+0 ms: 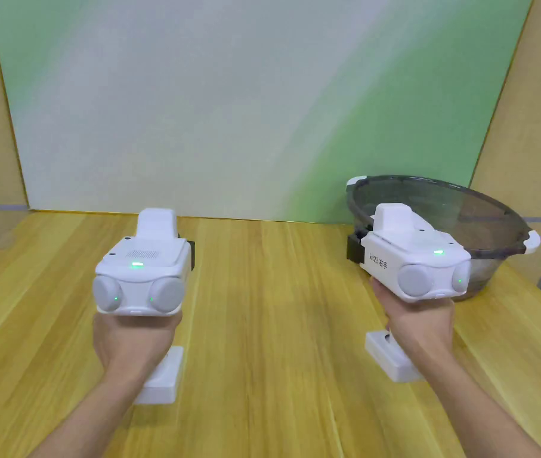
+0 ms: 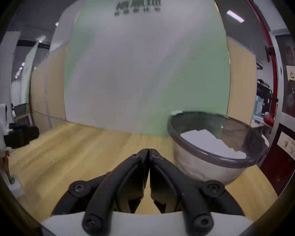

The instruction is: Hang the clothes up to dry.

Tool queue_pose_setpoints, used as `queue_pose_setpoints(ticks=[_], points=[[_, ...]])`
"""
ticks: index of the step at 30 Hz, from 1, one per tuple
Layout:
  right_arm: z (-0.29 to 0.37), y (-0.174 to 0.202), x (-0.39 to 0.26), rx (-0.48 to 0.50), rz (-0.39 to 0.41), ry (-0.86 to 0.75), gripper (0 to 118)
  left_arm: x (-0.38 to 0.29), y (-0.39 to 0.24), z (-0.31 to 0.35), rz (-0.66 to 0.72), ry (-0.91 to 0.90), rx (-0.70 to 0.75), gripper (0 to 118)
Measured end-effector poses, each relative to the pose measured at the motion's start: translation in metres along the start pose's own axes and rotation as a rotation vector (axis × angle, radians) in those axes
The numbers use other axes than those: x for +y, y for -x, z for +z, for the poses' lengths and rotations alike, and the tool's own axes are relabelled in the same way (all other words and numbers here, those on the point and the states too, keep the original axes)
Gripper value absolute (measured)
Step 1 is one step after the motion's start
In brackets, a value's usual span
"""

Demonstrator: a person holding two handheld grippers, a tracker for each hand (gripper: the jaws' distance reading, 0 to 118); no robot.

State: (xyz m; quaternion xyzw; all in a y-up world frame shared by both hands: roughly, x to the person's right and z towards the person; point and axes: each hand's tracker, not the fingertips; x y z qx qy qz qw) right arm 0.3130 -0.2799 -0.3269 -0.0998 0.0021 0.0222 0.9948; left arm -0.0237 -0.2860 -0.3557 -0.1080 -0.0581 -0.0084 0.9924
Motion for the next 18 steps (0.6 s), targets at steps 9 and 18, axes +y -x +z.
queue_pose_setpoints(ticks=[9,18], points=[[0.035,0.013,0.031,-0.076,-0.085,-0.063,7,0.015,0.036,0.045,-0.012,-0.087,0.071,0],[0.056,0.026,0.036,-0.076,0.02,-0.085,9,0.02,0.04,0.061,-0.003,-0.122,0.073,0]])
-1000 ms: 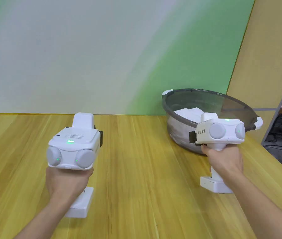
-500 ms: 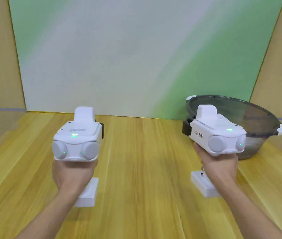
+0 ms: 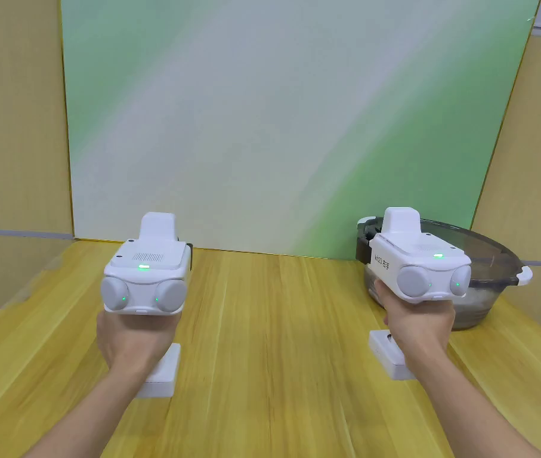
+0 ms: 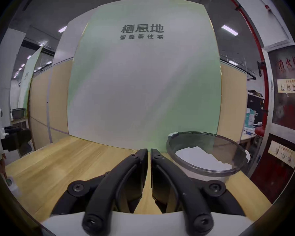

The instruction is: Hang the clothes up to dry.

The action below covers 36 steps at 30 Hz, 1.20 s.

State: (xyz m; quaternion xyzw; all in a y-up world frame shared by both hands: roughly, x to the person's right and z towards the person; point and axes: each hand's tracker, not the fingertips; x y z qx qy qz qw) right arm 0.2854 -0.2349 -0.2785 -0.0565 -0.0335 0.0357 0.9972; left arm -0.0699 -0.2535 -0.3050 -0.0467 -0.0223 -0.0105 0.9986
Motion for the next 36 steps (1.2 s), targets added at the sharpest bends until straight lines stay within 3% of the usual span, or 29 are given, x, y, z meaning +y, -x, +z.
queue_pose_setpoints(ticks=[3,5,7,9,13,16,17,19,22,23,28,31,34,36], points=[[0.002,-0.003,0.003,-0.037,-0.016,0.008,9,0.002,-0.001,0.009,-0.002,-0.006,-0.006,0],[0.002,-0.011,0.003,0.031,-0.061,0.034,9,0.006,0.0,0.01,-0.01,-0.01,-0.042,0],[0.007,-0.019,0.004,0.079,-0.105,0.062,9,0.01,-0.006,0.002,0.009,0.046,-0.241,0],[0.014,-0.03,0.004,0.068,-0.113,0.069,9,0.015,-0.022,-0.004,0.019,0.057,-0.502,0],[0.019,-0.06,0.005,0.084,-0.129,0.114,9,0.03,-0.085,-0.007,-0.11,0.051,-0.946,0],[0.02,-0.081,0.01,0.079,-0.161,0.181,9,0.037,-0.12,-0.007,-0.062,0.06,-1.07,0],[0.015,-0.088,0.015,0.061,-0.133,0.218,9,0.04,-0.129,-0.009,-0.03,0.043,-1.062,0],[0.006,-0.099,0.027,0.043,-0.042,0.247,8,0.038,-0.157,-0.005,-0.017,0.041,-1.189,0],[-0.02,-0.121,0.042,0.081,-0.065,0.333,9,0.042,-0.189,-0.007,0.003,0.037,-1.377,0],[-0.032,-0.13,0.046,0.097,-0.072,0.341,8,0.042,-0.175,-0.03,-0.044,0.056,-0.984,0],[-0.099,-0.157,0.069,0.065,0.041,0.469,8,0.047,-0.198,-0.082,-0.034,0.069,-0.916,0],[-0.151,-0.17,0.077,0.134,0.031,0.585,8,0.046,-0.211,-0.12,-0.029,0.083,-0.904,0],[-0.211,-0.177,0.084,0.161,0.107,0.699,8,0.041,-0.22,-0.151,-0.012,0.082,-0.908,0],[-0.253,-0.184,0.079,0.201,0.092,0.78,8,0.035,-0.227,-0.173,-0.025,0.085,-0.914,0]])
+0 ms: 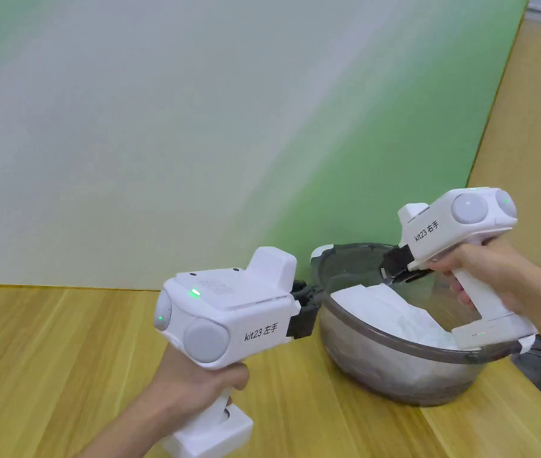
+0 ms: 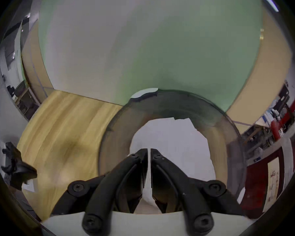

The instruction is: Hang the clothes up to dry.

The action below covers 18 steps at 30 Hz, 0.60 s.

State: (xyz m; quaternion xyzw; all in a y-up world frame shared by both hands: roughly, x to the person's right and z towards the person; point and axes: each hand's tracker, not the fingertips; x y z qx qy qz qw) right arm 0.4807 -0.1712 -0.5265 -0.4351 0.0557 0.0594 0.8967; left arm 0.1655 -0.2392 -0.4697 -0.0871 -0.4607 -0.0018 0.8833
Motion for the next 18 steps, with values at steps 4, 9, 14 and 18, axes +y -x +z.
queue_pose_setpoints(ticks=[4,9,14,18], points=[[-0.068,-0.013,0.03,-0.02,0.059,0.117,8,-0.014,0.019,-0.04,-0.049,0.051,0.001,0],[-0.124,-0.025,0.049,-0.018,0.072,0.148,91,-0.031,0.049,-0.065,0.059,0.028,0.061,0],[-0.165,-0.042,0.068,0.039,0.068,0.171,116,-0.043,0.063,-0.075,0.045,0.064,0.05,0],[-0.186,-0.041,0.065,-0.008,0.131,0.25,116,-0.042,0.07,-0.073,0.091,0.079,0.061,0]])
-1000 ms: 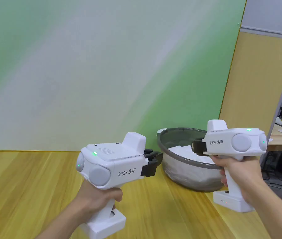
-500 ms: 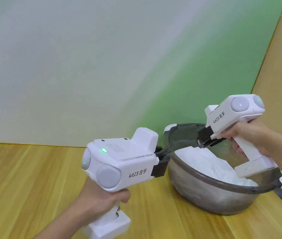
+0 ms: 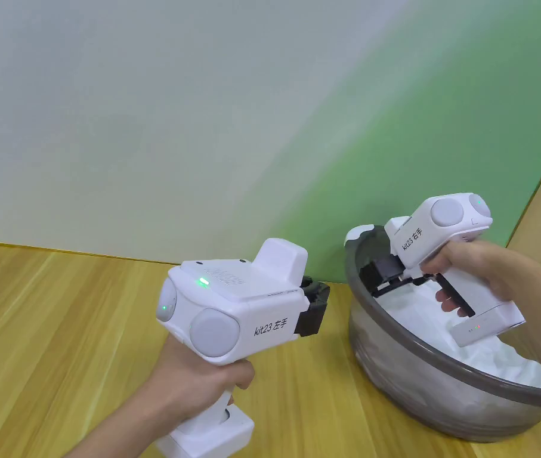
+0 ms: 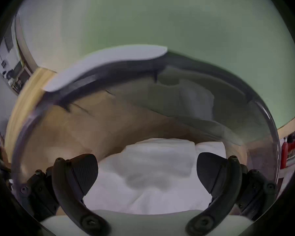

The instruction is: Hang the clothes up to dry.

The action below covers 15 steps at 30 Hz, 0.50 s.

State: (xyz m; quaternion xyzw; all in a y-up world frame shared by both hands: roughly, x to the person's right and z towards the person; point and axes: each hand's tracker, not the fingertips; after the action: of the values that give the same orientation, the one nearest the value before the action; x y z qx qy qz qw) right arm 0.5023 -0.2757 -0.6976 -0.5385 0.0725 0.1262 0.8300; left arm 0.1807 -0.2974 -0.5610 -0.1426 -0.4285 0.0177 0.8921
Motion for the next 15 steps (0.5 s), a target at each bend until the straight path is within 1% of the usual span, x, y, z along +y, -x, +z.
queue_pose_setpoints(ticks=[1,2,3,4,5,6,7,9,10,11,12,13,14,15], points=[[-0.006,0.01,-0.01,-0.023,-0.031,0.023,111,0.0,0.001,0.004,-0.009,-0.009,0.009,0],[-0.012,0.01,-0.01,-0.038,-0.062,0.022,99,0.0,0.001,0.004,0.009,-0.011,-0.002,0],[-0.016,0.008,-0.01,-0.028,-0.112,0.063,66,0.002,0.003,0.004,0.023,-0.002,-0.001,0],[-0.021,0.004,-0.01,-0.002,-0.192,0.087,24,0.001,0.005,0.002,0.035,-0.002,-0.02,0],[-0.033,0.0,-0.015,0.034,-0.243,0.12,24,0.003,0.002,0.0,0.042,0.0,0.004,0],[-0.039,-0.001,-0.018,0.008,-0.235,0.114,24,0.003,0.001,0.001,0.03,-0.004,0.01,0],[-0.028,0.0,-0.022,0.013,-0.222,0.008,24,0.003,0.0,0.003,0.02,-0.007,-0.006,0],[-0.03,0.002,-0.027,0.009,-0.224,0.028,23,-0.001,-0.002,0.007,0.012,-0.008,-0.012,0],[-0.03,0.006,-0.027,0.001,-0.204,0.028,22,-0.001,-0.002,0.009,0.016,-0.004,-0.003,0],[-0.029,0.009,-0.024,0.004,-0.129,0.03,21,-0.004,0.0,0.013,0.018,-0.007,-0.007,0],[-0.028,0.009,-0.026,0.007,-0.158,0.022,20,-0.007,-0.001,0.018,0.026,-0.012,-0.014,0],[-0.026,0.01,-0.029,0.003,-0.159,0.015,19,-0.009,0.0,0.021,0.033,-0.011,-0.008,0],[-0.024,0.01,-0.03,-0.002,-0.178,0.001,17,-0.01,0.0,0.023,0.045,-0.001,-0.001,0],[-0.021,0.012,-0.032,0.005,-0.224,-0.018,16,-0.01,0.0,0.027,0.05,0.005,0.001,0]])
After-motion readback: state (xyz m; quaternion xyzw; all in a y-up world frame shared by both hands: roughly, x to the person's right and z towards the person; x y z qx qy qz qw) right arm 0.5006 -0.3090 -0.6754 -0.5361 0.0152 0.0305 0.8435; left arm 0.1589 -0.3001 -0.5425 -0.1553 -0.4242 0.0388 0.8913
